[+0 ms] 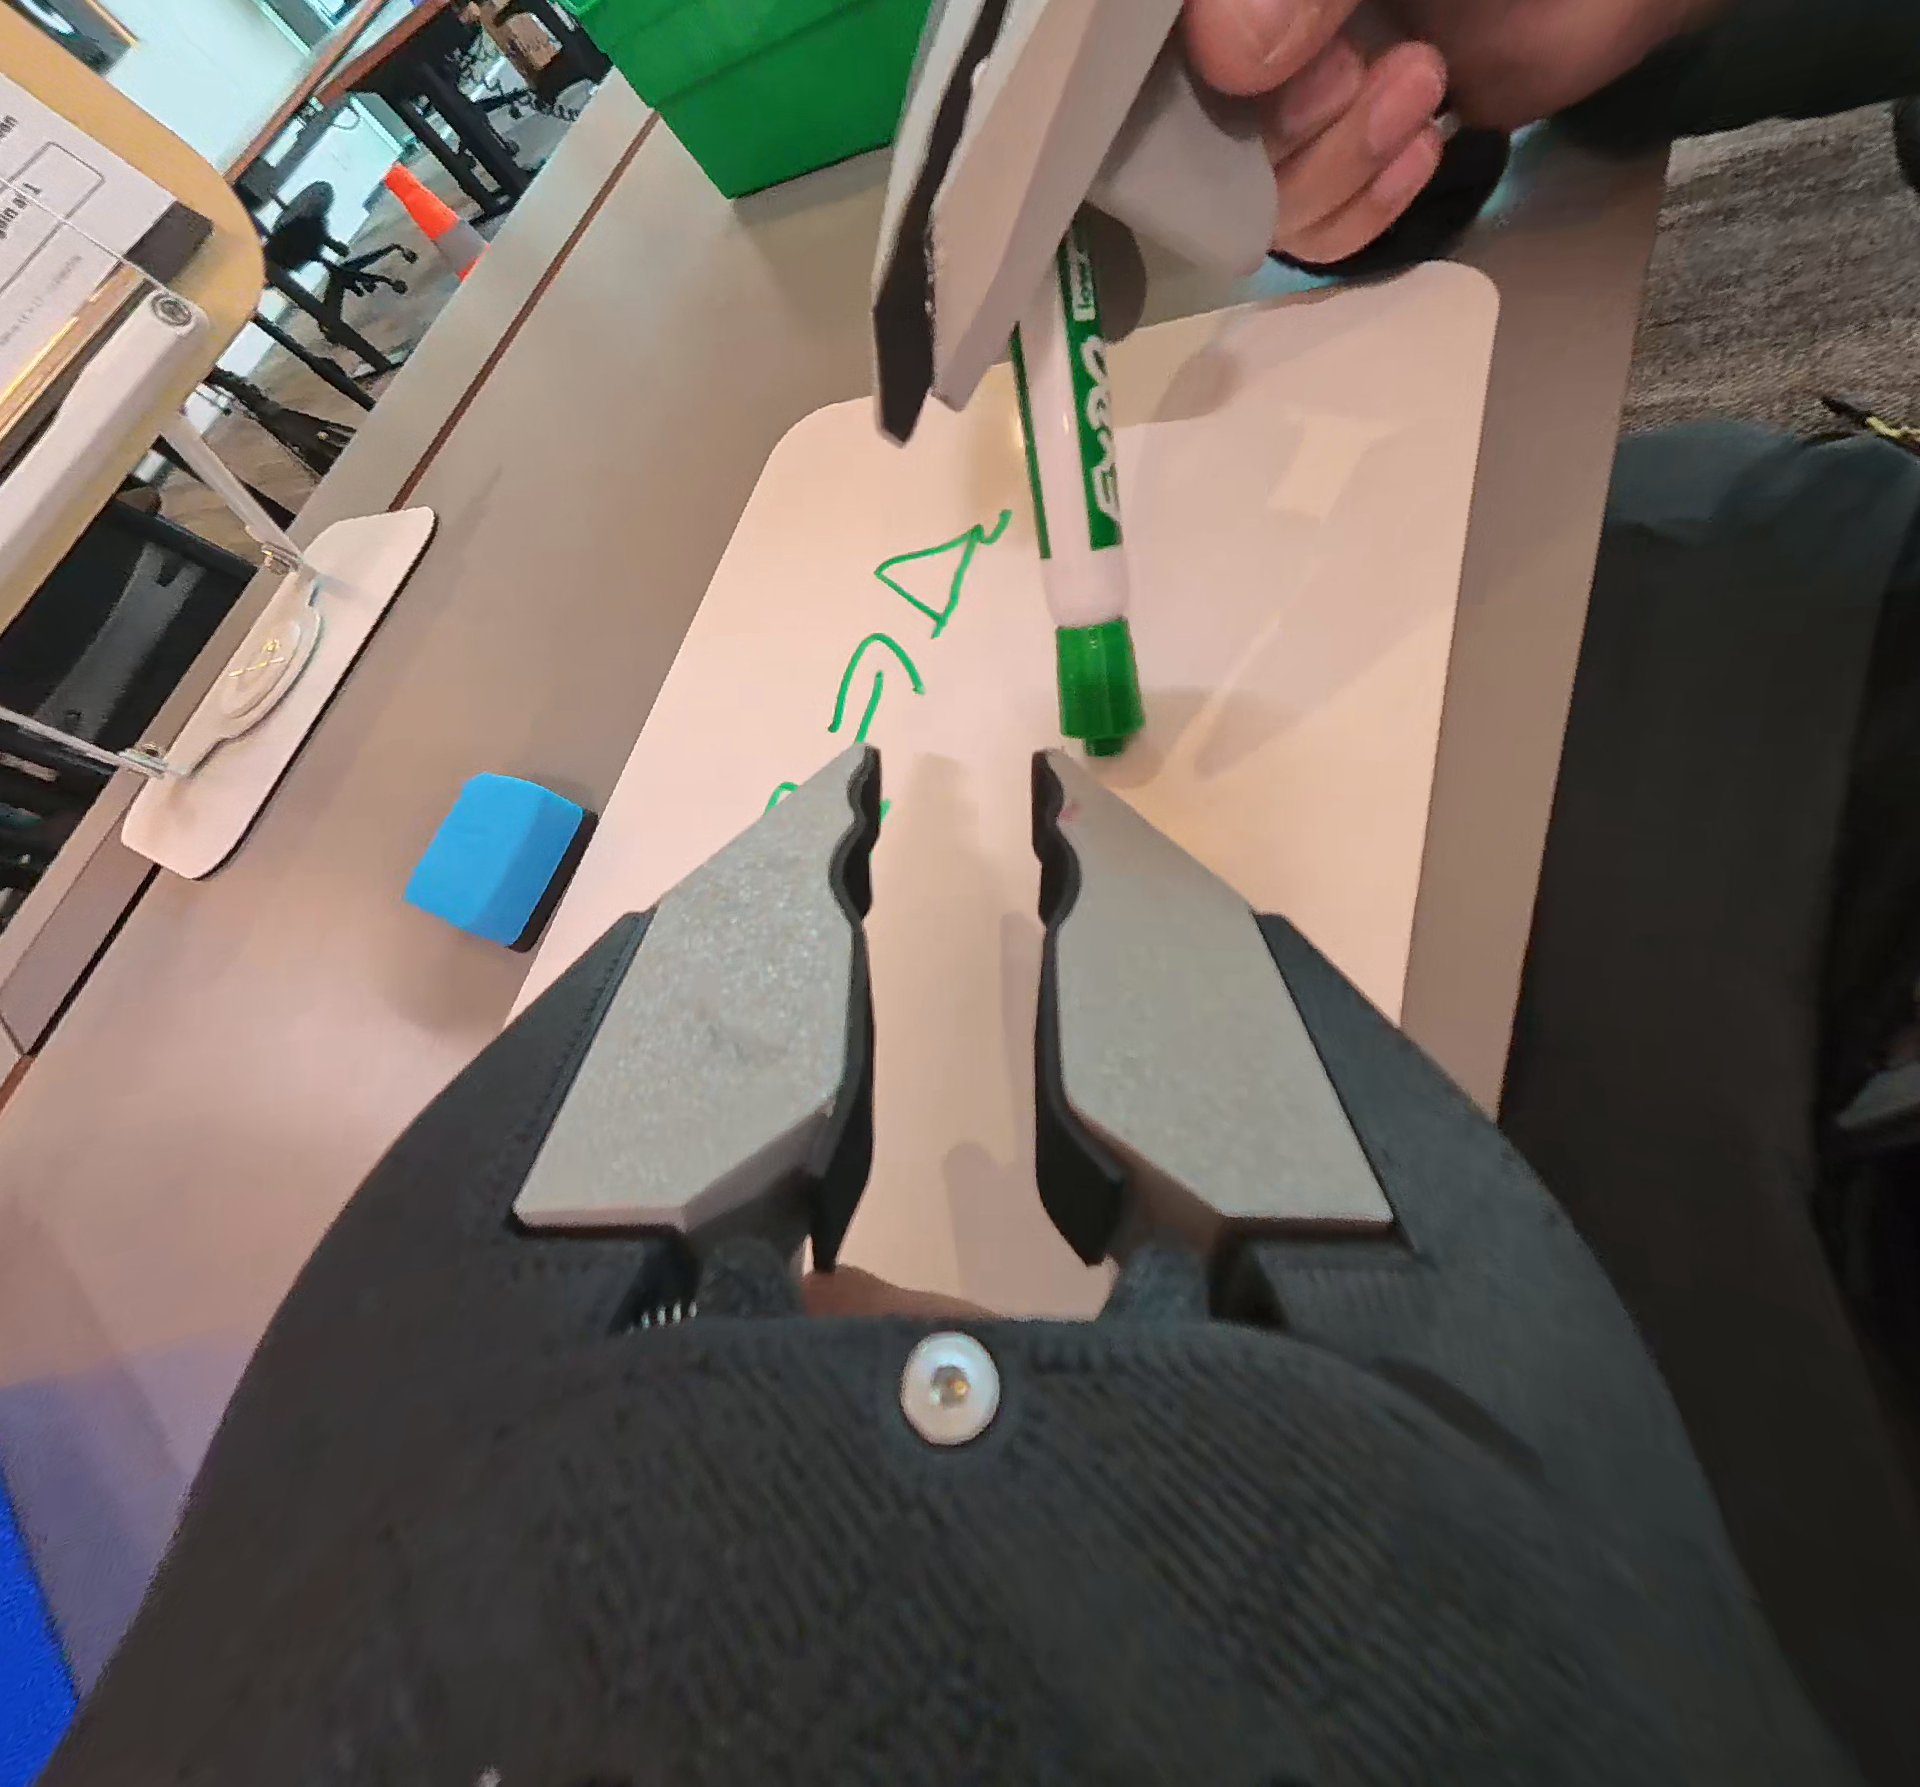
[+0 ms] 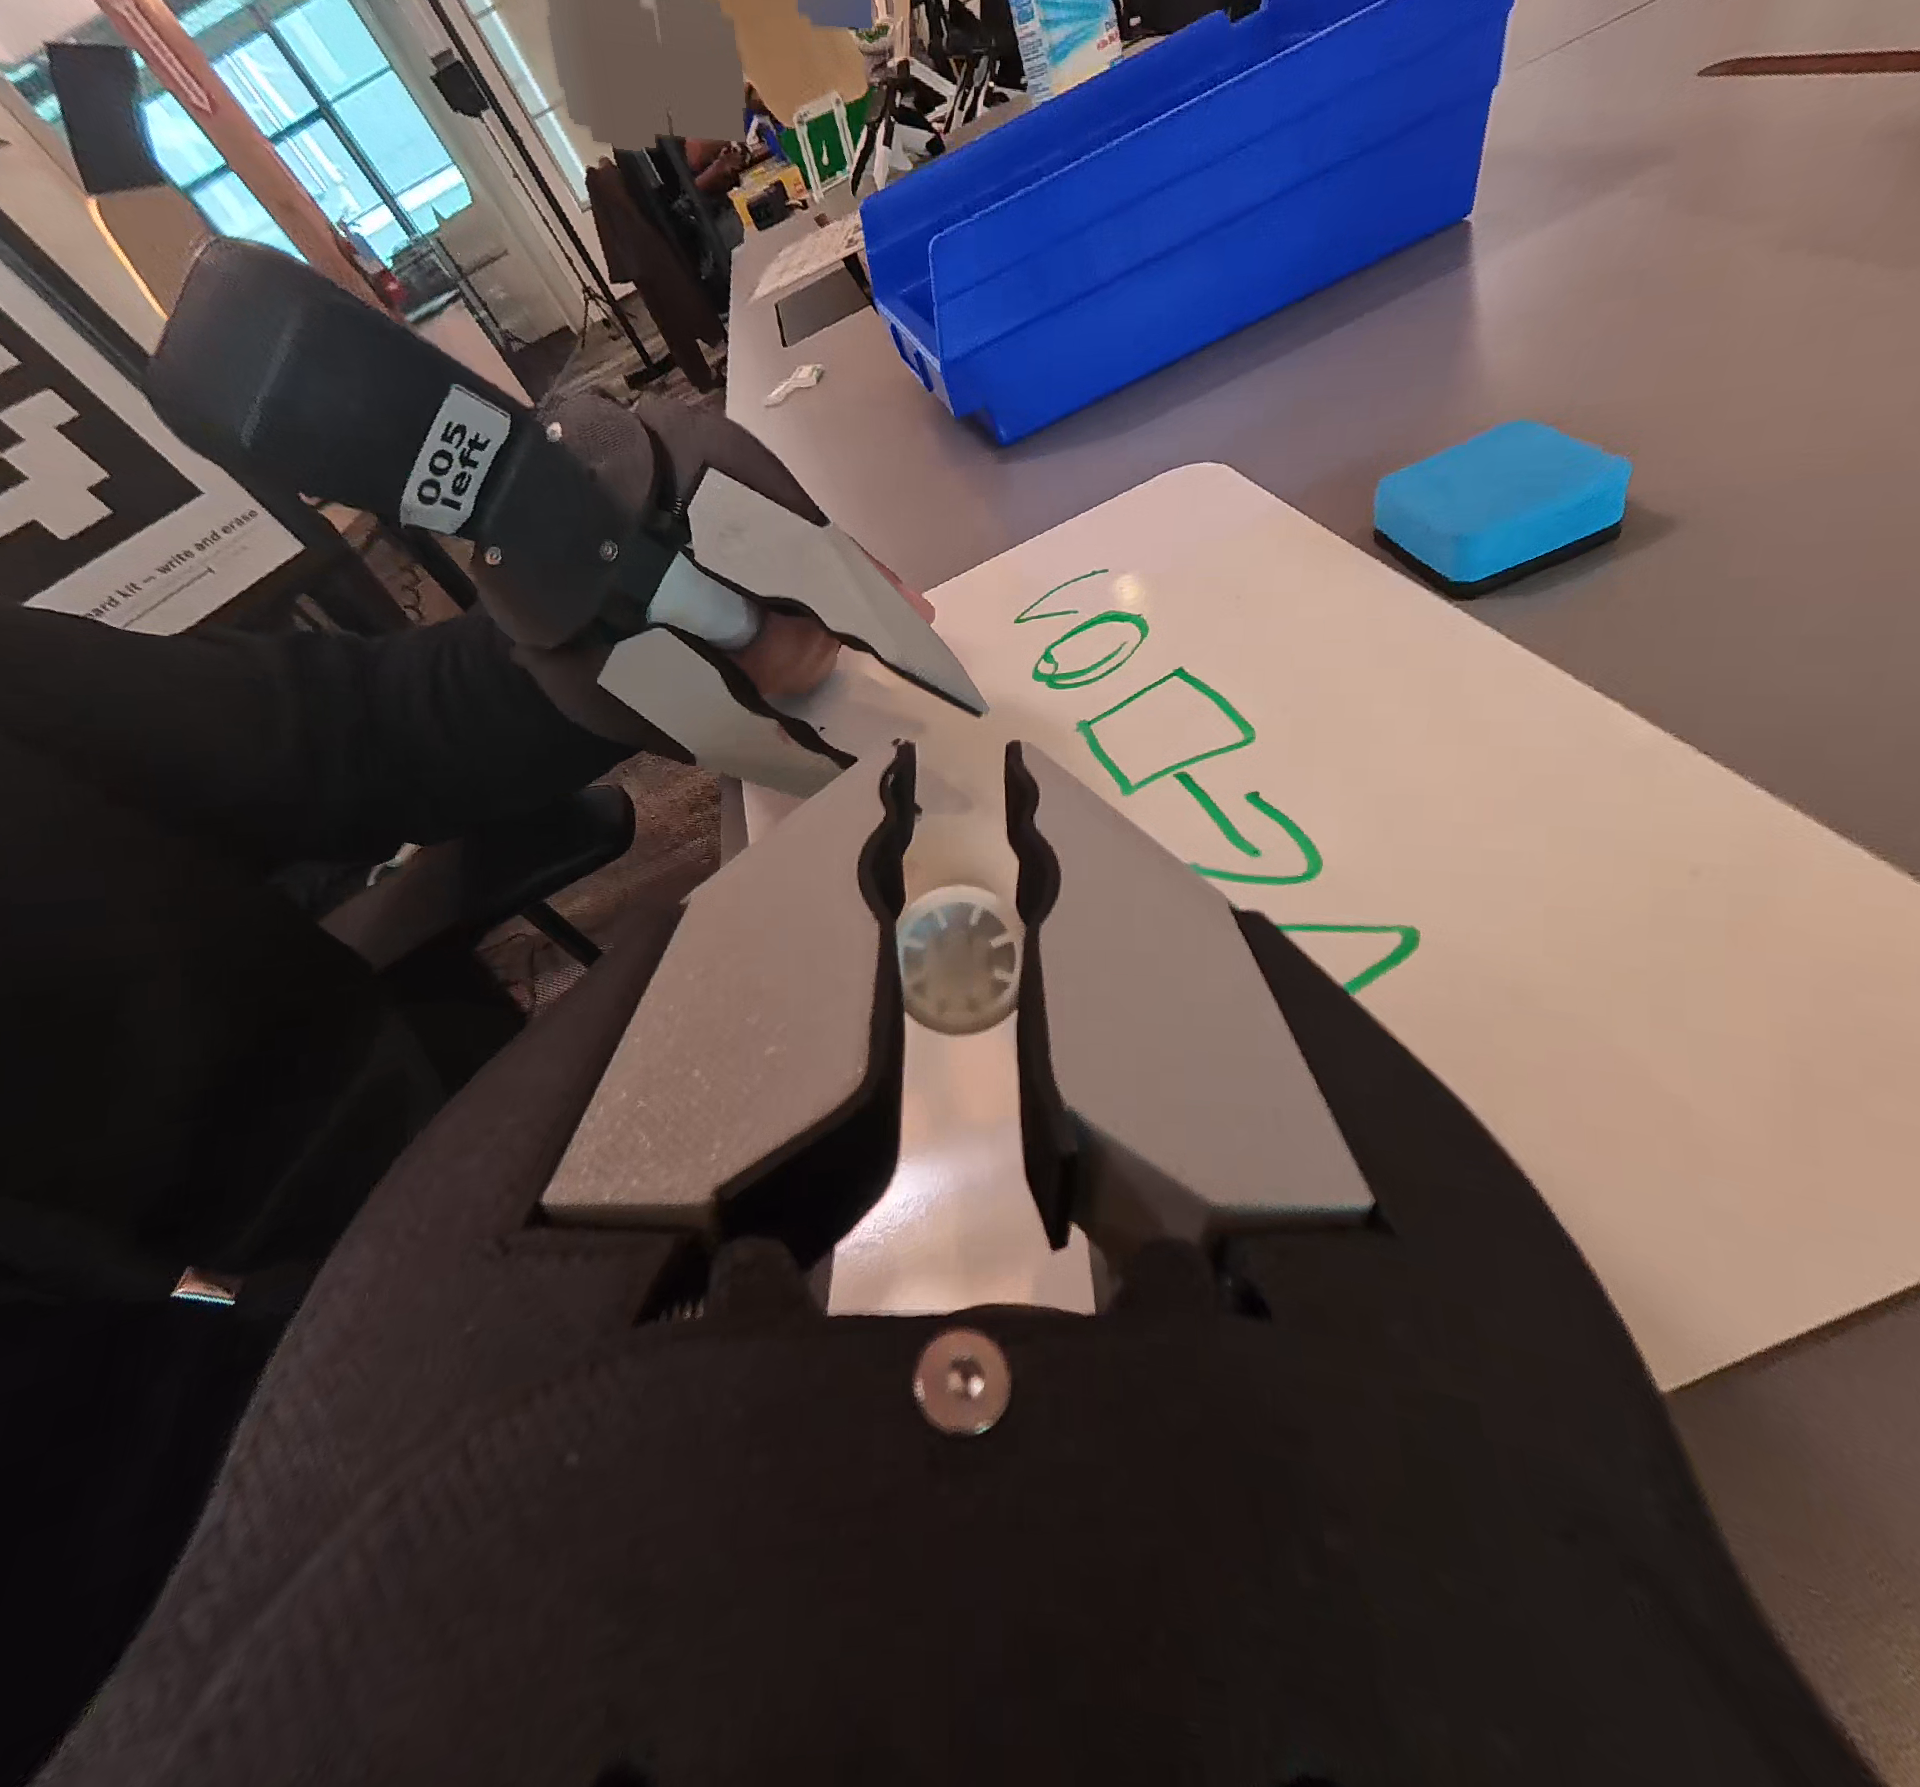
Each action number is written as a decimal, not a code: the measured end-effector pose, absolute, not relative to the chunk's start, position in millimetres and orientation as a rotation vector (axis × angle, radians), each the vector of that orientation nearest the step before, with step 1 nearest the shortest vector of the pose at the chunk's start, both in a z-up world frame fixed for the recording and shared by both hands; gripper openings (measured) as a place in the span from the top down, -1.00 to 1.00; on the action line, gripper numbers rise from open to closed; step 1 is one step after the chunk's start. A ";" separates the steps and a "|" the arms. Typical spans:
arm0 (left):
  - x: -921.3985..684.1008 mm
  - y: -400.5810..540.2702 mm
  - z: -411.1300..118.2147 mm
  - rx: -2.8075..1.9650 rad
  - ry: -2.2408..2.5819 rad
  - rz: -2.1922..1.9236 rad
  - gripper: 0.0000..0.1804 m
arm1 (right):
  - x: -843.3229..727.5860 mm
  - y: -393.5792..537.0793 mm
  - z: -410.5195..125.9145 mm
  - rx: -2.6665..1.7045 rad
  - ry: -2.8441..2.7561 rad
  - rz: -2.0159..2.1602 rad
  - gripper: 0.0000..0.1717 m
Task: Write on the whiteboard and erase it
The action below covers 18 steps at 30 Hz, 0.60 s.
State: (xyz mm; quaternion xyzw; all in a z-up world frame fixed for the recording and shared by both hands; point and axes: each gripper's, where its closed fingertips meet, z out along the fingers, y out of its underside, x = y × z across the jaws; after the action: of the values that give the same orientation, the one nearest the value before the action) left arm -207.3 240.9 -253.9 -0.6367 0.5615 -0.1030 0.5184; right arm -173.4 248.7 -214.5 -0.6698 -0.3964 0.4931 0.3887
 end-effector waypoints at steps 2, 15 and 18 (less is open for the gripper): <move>-207.4 242.3 -253.7 -1.523 1.345 -0.235 0.70 | -173.5 251.2 -207.9 -1.692 -1.016 1.227 0.82; -246.8 269.0 -229.8 -1.550 1.073 -0.214 0.69 | 70.0 371.7 -42.9 -1.604 -0.563 0.328 0.82; -264.9 282.3 -226.9 -1.594 0.974 -0.241 0.69 | 124.6 409.8 -100.4 -1.864 -0.540 0.217 0.77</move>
State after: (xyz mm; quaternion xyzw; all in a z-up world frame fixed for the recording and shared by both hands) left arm -264.9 282.3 -226.9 -0.6844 0.4181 -0.1036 0.5883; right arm 124.6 409.8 -100.4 -0.7907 -0.2289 0.0920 0.5602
